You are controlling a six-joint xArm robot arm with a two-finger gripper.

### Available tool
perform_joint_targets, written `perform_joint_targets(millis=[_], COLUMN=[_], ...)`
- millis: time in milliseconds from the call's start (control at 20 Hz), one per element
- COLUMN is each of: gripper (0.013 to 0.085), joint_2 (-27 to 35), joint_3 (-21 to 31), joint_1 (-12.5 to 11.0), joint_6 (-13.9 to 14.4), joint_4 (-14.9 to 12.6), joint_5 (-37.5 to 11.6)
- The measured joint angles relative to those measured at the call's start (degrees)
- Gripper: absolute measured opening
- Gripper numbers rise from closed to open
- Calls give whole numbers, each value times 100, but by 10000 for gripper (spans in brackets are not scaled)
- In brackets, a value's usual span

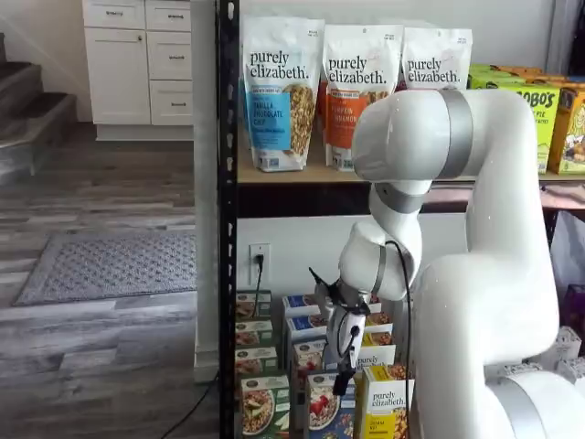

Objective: Pick up the blue and white box that is on the bottom shelf, the second box from the left

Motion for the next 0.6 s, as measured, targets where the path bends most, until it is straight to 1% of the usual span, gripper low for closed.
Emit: perform_joint_targets(millis=[150, 250, 350, 450, 600], gripper=[850, 850, 850, 850, 850], joint_2=[195, 327, 422, 498, 587], joint_3=[-405, -637, -746, -792, -810], joint_1=[16, 43, 77, 104, 127], joint_6=[153, 228, 334, 380, 289], joint_4=[-109, -144, -227, -259, -143], joint_5=[383, 495, 417, 280, 55])
